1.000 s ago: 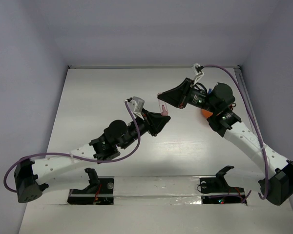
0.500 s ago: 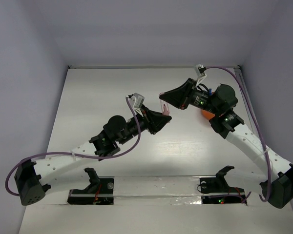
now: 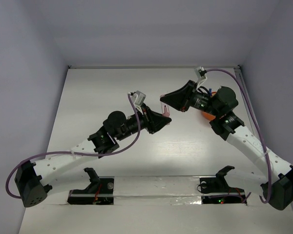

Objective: Sort the stationery into containers
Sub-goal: Close the pen cap on the pen.

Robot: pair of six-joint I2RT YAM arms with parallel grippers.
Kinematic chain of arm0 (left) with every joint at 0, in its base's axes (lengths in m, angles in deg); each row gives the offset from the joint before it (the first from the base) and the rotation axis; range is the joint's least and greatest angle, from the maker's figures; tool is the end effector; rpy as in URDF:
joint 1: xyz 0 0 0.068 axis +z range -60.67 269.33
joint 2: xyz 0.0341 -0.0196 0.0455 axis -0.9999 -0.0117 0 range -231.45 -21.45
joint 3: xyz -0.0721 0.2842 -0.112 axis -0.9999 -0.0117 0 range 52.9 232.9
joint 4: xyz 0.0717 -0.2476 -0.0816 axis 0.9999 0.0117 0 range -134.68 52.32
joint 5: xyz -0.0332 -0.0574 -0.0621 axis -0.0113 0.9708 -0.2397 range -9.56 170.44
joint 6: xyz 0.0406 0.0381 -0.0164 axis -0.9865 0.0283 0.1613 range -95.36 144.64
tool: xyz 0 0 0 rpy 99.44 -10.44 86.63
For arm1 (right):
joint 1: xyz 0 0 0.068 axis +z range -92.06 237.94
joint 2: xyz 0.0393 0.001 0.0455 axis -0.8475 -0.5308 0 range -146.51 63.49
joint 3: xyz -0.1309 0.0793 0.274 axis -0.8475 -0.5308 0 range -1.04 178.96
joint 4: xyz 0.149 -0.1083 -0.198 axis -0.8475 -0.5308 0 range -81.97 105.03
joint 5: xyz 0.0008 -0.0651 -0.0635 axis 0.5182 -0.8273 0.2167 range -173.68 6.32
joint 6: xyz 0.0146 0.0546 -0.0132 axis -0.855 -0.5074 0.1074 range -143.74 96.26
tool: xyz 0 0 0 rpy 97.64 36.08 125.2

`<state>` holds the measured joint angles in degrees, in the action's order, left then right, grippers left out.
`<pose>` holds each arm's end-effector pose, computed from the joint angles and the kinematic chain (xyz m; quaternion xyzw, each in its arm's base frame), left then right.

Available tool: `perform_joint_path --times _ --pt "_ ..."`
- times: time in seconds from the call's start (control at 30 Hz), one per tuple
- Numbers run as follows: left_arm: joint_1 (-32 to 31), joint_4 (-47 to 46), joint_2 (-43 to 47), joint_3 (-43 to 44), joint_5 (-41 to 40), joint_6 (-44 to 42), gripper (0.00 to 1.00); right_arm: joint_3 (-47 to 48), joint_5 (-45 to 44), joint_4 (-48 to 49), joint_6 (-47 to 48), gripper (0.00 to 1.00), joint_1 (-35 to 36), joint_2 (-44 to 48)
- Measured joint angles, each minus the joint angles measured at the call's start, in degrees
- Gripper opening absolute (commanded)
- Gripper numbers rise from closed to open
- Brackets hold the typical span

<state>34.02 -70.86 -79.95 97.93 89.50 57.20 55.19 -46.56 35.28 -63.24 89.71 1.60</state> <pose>0.1276 -0.1959 0.3990 0.1833 0.5982 -0.5757 0.5264 0.1897 0.1470 0.4451 -0.2121 0.5955 0.5952 0.4961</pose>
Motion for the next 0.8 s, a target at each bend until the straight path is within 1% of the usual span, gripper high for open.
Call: perform_joint_path --times 0.33,0.6,0.8 --pt "2.7 1.2 0.0 0.0 6.5 3.7 0.00 -3.2 0.4 1.4 2.4 0.00 0.0 2.6" --pt "2.9 1.6 -0.2 0.0 7.7 3.9 0.00 -5.5 0.3 4.1 2.6 0.00 0.0 3.5" --pt "3.0 0.3 -1.1 0.0 8.2 3.1 0.00 -5.6 0.3 4.3 2.6 0.00 -0.3 3.5"
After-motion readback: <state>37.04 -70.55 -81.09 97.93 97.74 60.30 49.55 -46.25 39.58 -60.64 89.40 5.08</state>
